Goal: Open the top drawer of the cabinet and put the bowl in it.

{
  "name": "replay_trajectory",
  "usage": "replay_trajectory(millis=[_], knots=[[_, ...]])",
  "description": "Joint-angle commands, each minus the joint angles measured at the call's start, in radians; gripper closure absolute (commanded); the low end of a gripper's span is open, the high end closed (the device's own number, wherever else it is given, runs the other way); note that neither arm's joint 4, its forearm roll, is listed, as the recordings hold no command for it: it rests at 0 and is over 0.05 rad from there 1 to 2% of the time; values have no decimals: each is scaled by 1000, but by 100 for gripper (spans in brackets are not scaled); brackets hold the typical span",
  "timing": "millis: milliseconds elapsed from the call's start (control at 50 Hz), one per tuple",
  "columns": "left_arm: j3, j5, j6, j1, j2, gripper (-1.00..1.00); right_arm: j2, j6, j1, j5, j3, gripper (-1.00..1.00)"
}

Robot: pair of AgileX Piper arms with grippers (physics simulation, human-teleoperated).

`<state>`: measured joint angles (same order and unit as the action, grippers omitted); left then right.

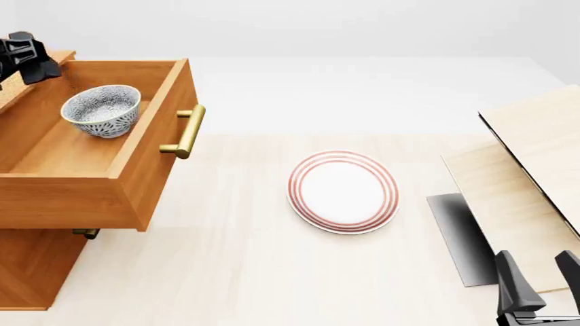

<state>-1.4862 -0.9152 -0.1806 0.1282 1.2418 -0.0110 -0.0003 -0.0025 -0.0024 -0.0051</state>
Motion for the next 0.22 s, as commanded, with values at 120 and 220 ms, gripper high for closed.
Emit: replay_trajectory(millis=[120, 220], knots=[[-17, -69, 29, 3, -81, -100, 2, 0, 0, 0, 1, -100], [-2, -76, 32, 0, -104, -100, 2, 0, 1, 0, 1, -100]])
